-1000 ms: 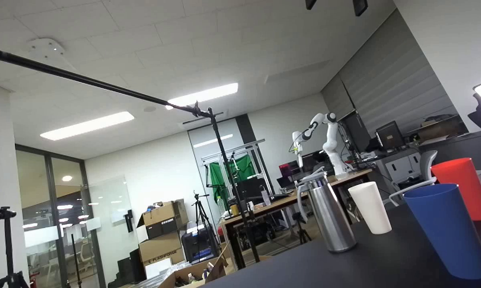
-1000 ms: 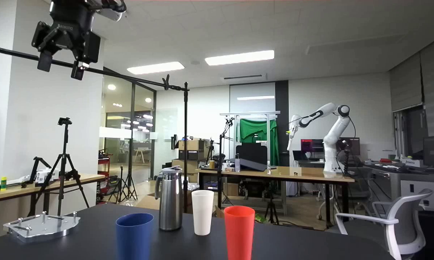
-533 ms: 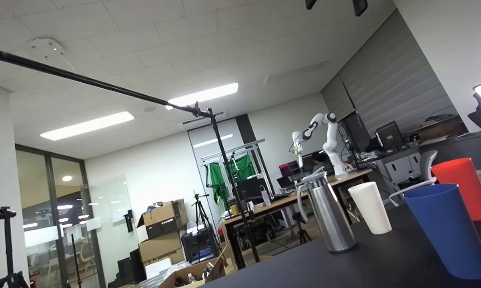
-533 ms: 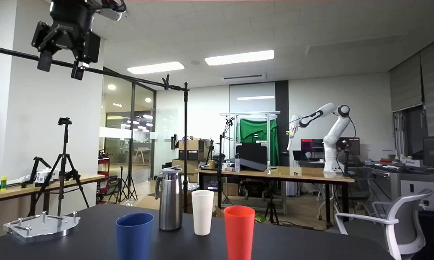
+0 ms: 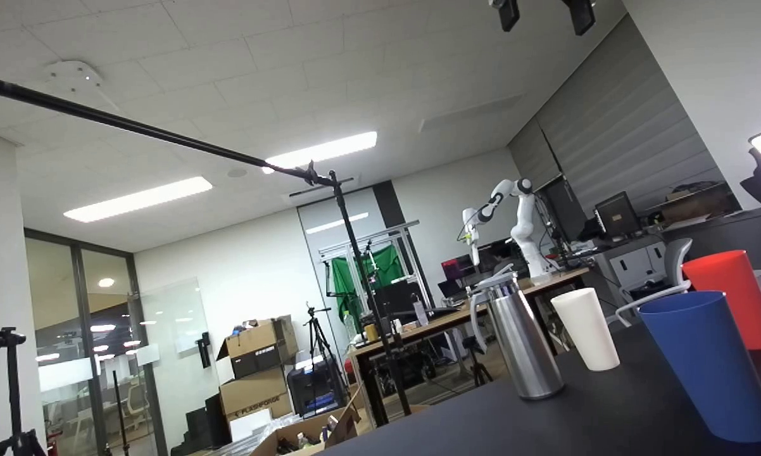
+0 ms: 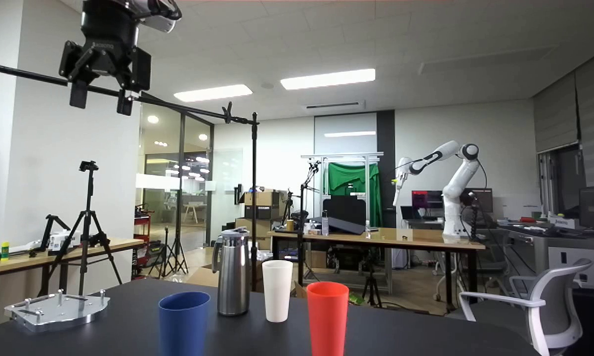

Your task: Put the blue cup inside the pink cup, put the white cup inside the blue cup

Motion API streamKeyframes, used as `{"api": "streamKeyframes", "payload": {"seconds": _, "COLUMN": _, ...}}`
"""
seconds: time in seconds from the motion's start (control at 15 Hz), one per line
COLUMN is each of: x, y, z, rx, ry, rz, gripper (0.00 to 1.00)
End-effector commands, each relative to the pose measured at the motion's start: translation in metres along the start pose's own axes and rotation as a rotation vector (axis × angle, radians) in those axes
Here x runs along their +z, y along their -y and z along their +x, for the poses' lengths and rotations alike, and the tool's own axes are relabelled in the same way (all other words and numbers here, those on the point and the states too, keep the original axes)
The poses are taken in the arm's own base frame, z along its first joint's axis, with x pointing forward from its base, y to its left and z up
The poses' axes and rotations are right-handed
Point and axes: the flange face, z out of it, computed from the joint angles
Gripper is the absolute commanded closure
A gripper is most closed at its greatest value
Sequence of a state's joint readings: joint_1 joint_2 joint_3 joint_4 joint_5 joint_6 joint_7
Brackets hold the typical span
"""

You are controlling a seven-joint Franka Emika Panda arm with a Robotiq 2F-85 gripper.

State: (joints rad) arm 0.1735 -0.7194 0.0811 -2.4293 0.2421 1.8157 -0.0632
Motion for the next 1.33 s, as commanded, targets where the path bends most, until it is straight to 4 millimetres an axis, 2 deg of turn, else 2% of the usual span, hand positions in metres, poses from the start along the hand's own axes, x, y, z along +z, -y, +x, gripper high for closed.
{"api": "streamKeyframes", "payload": {"seconds": 0.0, "x": 0.018, "y": -0.035, "z": 0.016, "rx": 0.012, "ry": -0.015, "rz": -0.125, "gripper": 0.0}}
{"api": "streamKeyframes", "payload": {"seconds": 0.33, "x": 0.07, "y": -0.094, "z": 0.041, "rx": 0.064, "ry": -0.043, "rz": -0.212, "gripper": 0.0}}
{"api": "streamKeyframes", "payload": {"seconds": 0.47, "x": 0.094, "y": -0.108, "z": 0.047, "rx": 0.081, "ry": -0.054, "rz": -0.205, "gripper": 0.0}}
{"api": "streamKeyframes", "payload": {"seconds": 0.67, "x": 0.124, "y": -0.116, "z": 0.055, "rx": 0.111, "ry": -0.036, "rz": -0.187, "gripper": 0.0}}
{"api": "streamKeyframes", "payload": {"seconds": 0.73, "x": 0.115, "y": -0.112, "z": 0.051, "rx": 0.086, "ry": -0.04, "rz": -0.191, "gripper": 0.0}}
{"api": "streamKeyframes", "payload": {"seconds": 0.93, "x": 0.131, "y": -0.117, "z": 0.054, "rx": 0.09, "ry": -0.019, "rz": -0.187, "gripper": 0.0}}
{"api": "streamKeyframes", "payload": {"seconds": 1.2, "x": 0.13, "y": -0.116, "z": 0.055, "rx": 0.09, "ry": -0.023, "rz": -0.187, "gripper": 0.0}}
{"api": "streamKeyframes", "payload": {"seconds": 1.27, "x": 0.141, "y": -0.123, "z": 0.053, "rx": 0.104, "ry": -0.023, "rz": -0.199, "gripper": 0.0}}
